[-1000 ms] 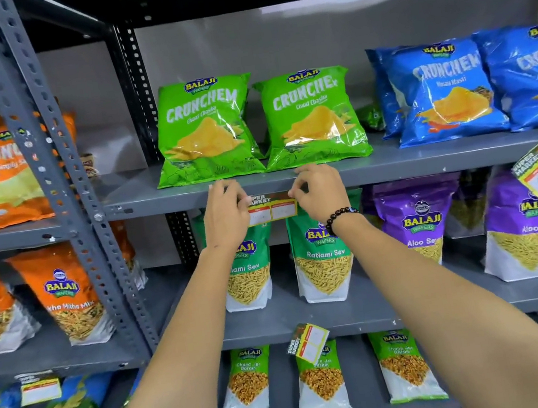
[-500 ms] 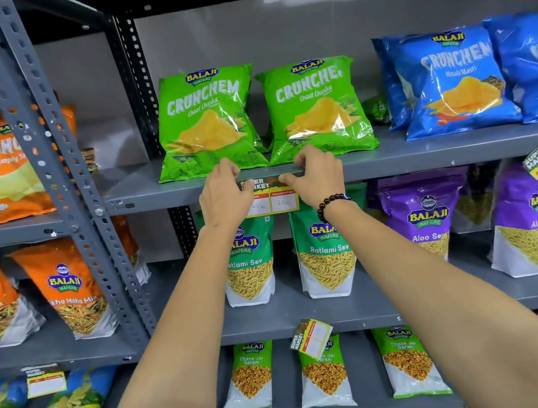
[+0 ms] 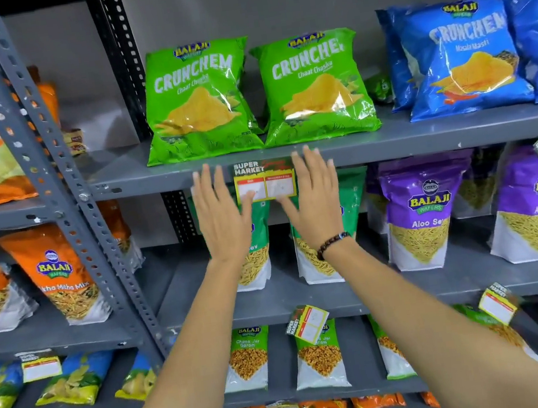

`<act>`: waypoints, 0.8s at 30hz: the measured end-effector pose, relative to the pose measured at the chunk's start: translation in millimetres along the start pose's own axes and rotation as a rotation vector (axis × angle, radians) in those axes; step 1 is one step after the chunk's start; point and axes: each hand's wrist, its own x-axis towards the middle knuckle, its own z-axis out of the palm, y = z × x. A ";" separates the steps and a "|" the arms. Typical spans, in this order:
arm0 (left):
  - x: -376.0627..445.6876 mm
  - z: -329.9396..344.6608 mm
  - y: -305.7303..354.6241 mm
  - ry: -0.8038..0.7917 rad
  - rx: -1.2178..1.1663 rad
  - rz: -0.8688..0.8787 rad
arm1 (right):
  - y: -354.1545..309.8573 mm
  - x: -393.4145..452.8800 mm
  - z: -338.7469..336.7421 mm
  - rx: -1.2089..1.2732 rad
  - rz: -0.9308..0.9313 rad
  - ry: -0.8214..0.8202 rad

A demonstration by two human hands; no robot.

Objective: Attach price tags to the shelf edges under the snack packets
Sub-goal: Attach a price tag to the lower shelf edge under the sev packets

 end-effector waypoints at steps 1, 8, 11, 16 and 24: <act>-17.2 4.8 -7.3 -0.016 0.002 -0.022 | 4.6 -18.0 4.9 -0.044 -0.026 -0.011; -148.6 56.6 -47.3 -0.363 0.100 -0.102 | 35.7 -129.5 51.6 -0.286 -0.101 -0.454; -191.4 83.5 -62.4 -0.562 0.146 -0.135 | 47.8 -153.5 68.9 -0.363 -0.151 -0.602; -231.0 117.4 -79.7 -0.712 0.186 -0.196 | 65.3 -170.9 99.1 -0.338 -0.202 -0.777; -247.0 147.4 -81.6 -0.675 0.131 -0.319 | 74.3 -175.9 118.7 -0.232 -0.157 -0.756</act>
